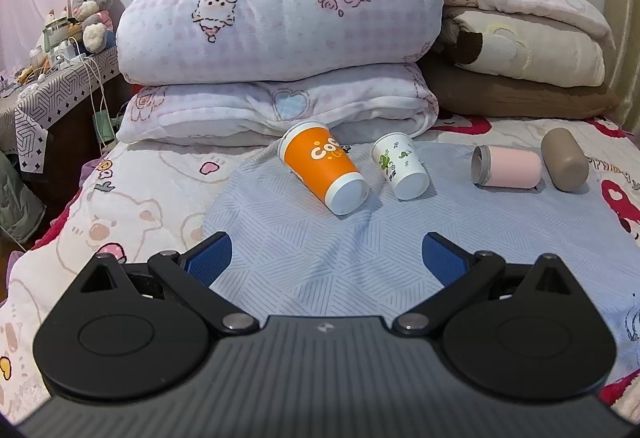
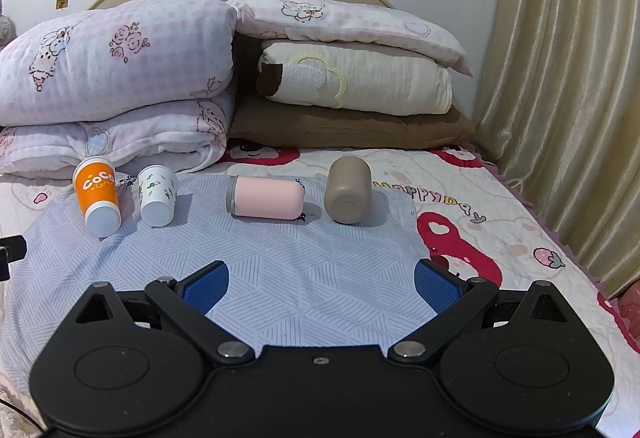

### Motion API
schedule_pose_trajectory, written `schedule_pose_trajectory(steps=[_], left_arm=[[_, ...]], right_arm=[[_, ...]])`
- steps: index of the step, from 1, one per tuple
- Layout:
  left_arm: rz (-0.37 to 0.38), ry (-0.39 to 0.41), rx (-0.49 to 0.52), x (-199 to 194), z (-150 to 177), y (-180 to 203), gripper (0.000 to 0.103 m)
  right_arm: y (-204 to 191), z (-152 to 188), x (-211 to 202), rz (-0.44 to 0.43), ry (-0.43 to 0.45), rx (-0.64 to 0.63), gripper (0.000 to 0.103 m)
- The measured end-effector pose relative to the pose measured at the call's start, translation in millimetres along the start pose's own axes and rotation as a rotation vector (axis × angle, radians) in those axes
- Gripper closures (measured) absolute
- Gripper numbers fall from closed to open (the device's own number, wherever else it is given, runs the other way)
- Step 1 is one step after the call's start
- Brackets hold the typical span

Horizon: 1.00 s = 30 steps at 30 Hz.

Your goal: Flip cup upright

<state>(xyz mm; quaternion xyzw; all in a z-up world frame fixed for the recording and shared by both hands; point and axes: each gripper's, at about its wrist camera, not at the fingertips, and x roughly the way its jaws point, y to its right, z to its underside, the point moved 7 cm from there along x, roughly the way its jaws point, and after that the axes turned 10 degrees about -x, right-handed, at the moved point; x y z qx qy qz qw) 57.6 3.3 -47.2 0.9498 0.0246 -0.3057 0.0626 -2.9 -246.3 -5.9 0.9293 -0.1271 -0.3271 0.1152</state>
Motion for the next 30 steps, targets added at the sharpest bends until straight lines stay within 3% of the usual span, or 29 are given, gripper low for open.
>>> schedule_pose_trajectory(steps=[15,30], left_arm=[[-0.031,0.003,0.024,1.4,2.8,0.0,0.000],[0.001,0.019,0.058,-5.5,1.3,7.0,0.000]], right_arm=[[-0.3,2.1,1.4,0.002,-0.001,-0.005,0.002],[-0.8,4.2,4.6,0.015,-0.015,-0.024,0.002]])
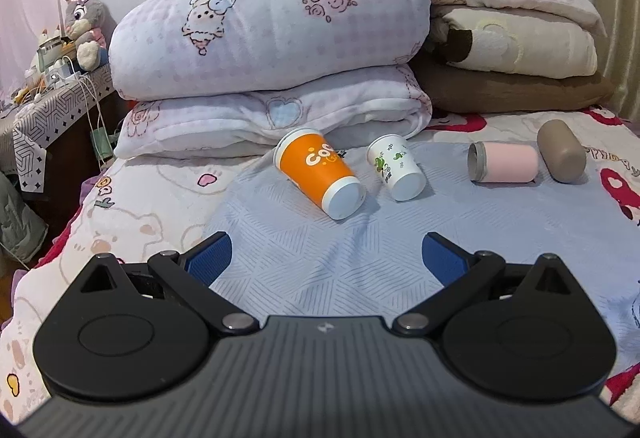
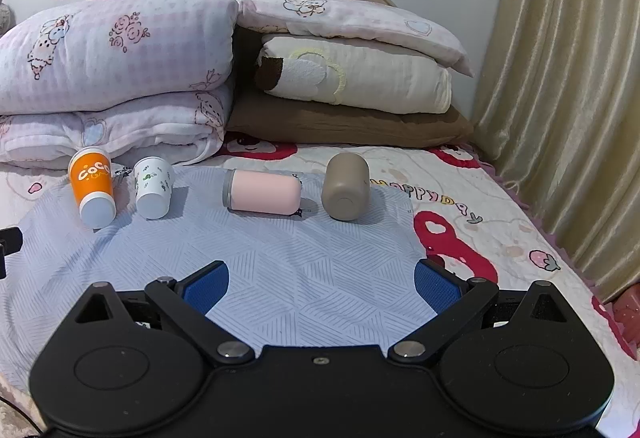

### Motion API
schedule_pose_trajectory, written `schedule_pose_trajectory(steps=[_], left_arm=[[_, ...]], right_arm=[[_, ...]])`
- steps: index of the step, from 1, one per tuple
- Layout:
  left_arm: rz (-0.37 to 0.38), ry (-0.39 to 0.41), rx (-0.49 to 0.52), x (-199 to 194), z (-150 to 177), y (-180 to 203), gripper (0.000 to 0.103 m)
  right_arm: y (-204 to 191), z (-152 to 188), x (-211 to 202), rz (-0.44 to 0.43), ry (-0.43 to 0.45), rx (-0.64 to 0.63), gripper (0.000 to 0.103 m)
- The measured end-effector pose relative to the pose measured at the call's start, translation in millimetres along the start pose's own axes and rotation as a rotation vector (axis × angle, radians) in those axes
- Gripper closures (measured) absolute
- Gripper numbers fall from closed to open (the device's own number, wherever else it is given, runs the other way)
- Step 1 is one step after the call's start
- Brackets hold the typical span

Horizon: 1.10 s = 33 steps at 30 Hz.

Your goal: Flip cup upright

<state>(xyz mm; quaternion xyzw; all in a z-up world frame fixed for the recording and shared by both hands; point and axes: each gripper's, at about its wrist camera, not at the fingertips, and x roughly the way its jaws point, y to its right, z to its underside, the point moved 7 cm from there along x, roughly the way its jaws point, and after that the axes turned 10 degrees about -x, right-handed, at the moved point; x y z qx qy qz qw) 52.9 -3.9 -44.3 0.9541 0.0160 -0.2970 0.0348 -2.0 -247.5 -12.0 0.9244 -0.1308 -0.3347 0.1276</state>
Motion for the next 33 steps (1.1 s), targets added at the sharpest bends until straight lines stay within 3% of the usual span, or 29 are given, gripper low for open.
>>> schedule_pose_trajectory(steps=[23,33], left_arm=[[0.025,0.027,-0.018,-3.9,-2.4,-1.6,0.000],[0.028,-0.001,-0.009,0.4,0.1,-2.6,0.000]], right_arm=[[-0.5,-0.8,0.0,0.003,0.000,-0.007,0.002],[-3.7,-0.1,1.5,0.005,-0.003,-0.018,0.002]])
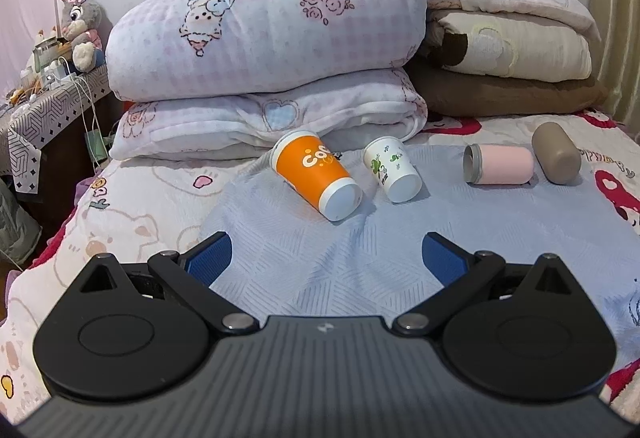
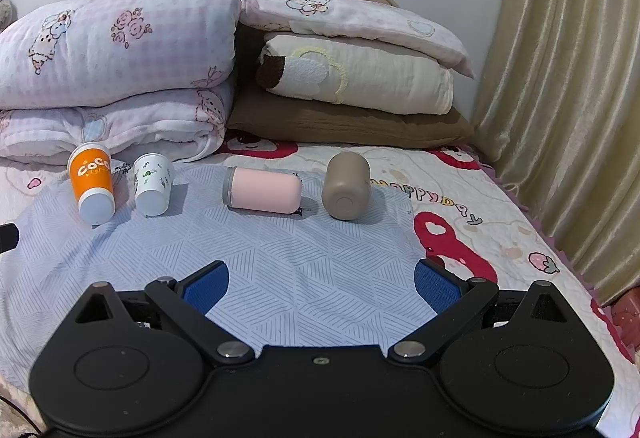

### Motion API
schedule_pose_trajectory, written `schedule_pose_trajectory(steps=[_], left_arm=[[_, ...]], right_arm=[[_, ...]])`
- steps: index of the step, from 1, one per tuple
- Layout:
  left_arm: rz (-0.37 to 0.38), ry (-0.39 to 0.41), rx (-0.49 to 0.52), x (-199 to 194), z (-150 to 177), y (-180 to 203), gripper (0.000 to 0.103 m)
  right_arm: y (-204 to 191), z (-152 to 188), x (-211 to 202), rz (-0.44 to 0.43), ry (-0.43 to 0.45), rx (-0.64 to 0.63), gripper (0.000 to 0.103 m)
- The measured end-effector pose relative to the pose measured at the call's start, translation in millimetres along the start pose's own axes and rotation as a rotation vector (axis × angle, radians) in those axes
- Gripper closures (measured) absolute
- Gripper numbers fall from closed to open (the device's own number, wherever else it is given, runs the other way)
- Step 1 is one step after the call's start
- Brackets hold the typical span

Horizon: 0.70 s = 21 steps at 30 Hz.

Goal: Flip cup upright
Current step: 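Move the left tool toward the lying orange COCO cup while the right tool approaches it too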

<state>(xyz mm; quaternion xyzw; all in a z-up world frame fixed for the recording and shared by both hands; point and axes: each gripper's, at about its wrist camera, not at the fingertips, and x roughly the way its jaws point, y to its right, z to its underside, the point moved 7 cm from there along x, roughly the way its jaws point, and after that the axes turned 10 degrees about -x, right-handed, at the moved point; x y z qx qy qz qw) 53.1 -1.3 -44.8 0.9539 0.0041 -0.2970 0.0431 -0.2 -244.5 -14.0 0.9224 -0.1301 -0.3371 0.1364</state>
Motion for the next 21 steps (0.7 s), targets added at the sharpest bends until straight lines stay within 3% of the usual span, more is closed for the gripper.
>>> schedule_pose_trajectory(steps=[7,12,14,17,21], left_arm=[[0.005,-0.059,0.000,0.4,-8.3,-6.7,0.000],[0.024,-0.026,-0.008,-13.1,-46.5,-24.2,0.000],[0.008,0.005,-0.001,-16.7,-63.2,-31.8,0.000],[-0.023,0.045,-0.026,-18.4,-91.8,-45.3,0.000],[0.006,0.011,-0.088,-2.4,-120.8,-54.3,0.000]], right_arm=[[-2.8,-5.0,-5.7,-0.046,0.001,0.004,0.002],[-11.7,-31.4,-12.5,-0.399,0.039,0.183,0.002],[-19.7,-49.9,-16.2,-0.498,0.117,0.212,0.002],[-37.7,-77.9,-22.9,-0.559,0.241,0.159,0.002],[-73.7,-106.9,-12.3,-0.606,0.201,-0.003,0.002]])
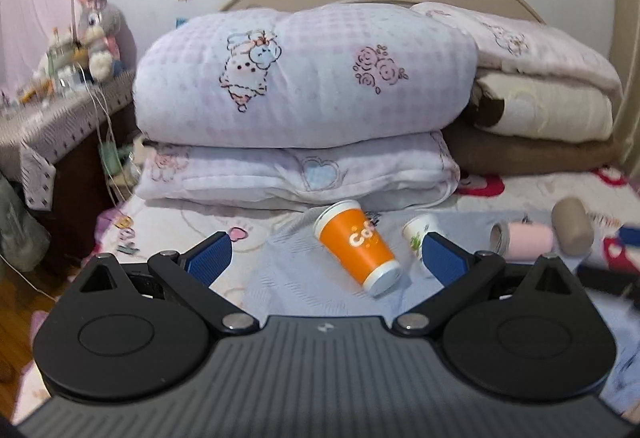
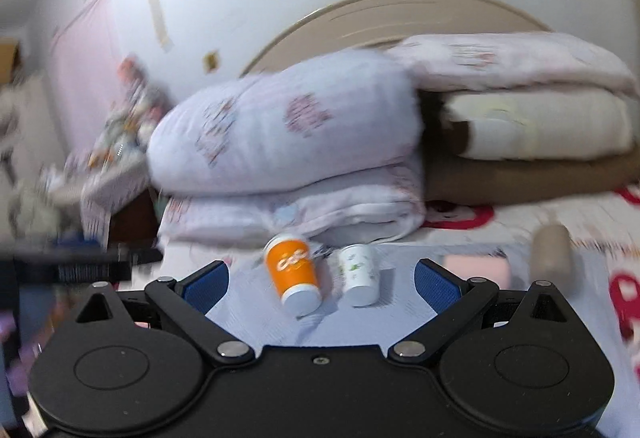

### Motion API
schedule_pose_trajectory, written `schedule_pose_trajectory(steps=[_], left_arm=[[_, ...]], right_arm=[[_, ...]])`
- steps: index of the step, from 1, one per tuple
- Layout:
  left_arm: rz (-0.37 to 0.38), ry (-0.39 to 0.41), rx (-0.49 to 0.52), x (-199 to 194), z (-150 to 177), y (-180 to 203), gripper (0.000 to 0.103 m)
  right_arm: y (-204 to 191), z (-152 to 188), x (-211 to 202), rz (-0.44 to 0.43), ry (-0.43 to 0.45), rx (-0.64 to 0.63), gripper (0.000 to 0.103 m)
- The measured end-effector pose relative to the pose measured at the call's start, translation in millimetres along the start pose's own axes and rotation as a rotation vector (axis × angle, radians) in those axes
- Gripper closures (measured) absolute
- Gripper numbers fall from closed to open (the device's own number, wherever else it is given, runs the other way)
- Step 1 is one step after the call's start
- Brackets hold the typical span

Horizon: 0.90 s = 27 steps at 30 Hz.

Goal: Flip cup upright
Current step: 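Move the left tool toward the lying orange COCO cup while the right tool approaches it too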

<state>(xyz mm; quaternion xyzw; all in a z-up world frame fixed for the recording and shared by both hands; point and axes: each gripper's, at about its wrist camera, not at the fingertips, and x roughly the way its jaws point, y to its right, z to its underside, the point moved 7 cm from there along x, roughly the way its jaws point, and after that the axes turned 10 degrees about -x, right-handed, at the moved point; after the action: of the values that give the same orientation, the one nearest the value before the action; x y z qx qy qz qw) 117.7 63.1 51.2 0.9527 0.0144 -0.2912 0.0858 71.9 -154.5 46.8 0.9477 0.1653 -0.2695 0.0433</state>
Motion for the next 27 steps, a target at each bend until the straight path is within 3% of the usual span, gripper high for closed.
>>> schedule_pose_trajectory(steps=[5,9,12,21,27], left_arm=[[0.016,-0.095,-0.051,51.4,-22.6,-1.4,0.000],[0.100,-0.230,-0.115,100.9,-17.2,-0.9,0.002],[0.136,-0.261,-0.186,129.1,-11.3,-5.8,0.003],[0.206,-0.290,-0.336,191.3,25.6,-27.9,0.004],[0.261,-0.309,-0.392,217.5,35.0,-31.9,0.005]], right_arm=[[-20.1,-18.8,54.6,-0.133,-0.119,-0.080,0.002],[-28.4,-24.5,101.9,-0.215,-0.173,-0.104,0.009],[-34.5,-14.1,141.0,-0.300,-0.254,-0.091,0.011],[-39.4,15.4,223.9,-0.301,-0.345,-0.137,0.015],[-58.3,37.5,254.0,-0.262,-0.381,-0.363,0.026]])
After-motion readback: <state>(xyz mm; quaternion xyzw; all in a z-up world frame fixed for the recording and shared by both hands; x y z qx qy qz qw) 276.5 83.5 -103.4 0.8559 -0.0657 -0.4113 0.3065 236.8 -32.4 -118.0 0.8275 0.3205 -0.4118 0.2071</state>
